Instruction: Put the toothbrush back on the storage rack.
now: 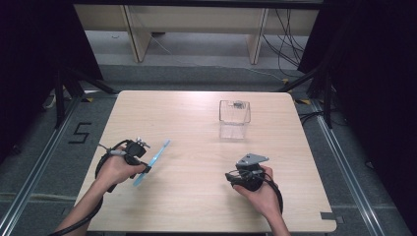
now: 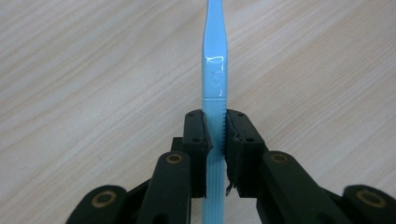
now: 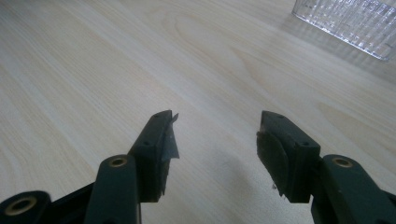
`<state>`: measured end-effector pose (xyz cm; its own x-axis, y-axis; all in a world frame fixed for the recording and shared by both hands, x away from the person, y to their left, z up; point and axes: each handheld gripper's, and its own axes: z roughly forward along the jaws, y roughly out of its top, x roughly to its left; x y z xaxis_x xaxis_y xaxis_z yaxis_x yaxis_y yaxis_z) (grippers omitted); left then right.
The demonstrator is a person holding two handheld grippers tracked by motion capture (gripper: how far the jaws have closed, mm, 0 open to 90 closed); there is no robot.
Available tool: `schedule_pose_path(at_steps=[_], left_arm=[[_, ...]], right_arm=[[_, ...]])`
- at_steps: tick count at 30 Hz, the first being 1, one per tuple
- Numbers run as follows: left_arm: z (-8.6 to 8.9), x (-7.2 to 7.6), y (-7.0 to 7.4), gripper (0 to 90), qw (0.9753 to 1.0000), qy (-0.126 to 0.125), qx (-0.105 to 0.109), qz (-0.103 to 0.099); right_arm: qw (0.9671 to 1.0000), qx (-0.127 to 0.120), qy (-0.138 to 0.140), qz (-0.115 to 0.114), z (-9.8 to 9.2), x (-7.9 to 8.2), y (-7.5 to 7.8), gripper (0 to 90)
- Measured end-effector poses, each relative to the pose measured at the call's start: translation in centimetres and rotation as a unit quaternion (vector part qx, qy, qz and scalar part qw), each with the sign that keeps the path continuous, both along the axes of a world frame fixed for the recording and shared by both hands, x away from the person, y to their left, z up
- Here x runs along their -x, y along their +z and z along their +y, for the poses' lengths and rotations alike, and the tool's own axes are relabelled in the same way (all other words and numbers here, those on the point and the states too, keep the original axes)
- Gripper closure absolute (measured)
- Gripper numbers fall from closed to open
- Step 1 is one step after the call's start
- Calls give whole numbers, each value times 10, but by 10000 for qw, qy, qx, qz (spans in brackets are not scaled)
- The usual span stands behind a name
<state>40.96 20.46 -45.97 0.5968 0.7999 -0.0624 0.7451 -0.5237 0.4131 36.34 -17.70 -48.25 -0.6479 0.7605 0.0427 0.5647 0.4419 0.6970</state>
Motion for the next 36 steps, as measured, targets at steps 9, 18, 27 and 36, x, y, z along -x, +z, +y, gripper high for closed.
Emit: schedule_pose_path(at_steps=[9,18,27,36], left_arm=[[3,4,3,781,9989,-57,317,-341],[6,7,2,782,9953,-37,736,-632],[6,11,2,782,9872,-58,1110,-1141],[3,14,-3,782,9777,-153,1363,-1591]], right_arm=[[9999,-91,-122,59,2,2,0,460],[9984,-377,69,-418,3,0,2,460],[9946,-708,134,-753,12,4,4,452],[9929,-822,171,-841,16,3,2,441]])
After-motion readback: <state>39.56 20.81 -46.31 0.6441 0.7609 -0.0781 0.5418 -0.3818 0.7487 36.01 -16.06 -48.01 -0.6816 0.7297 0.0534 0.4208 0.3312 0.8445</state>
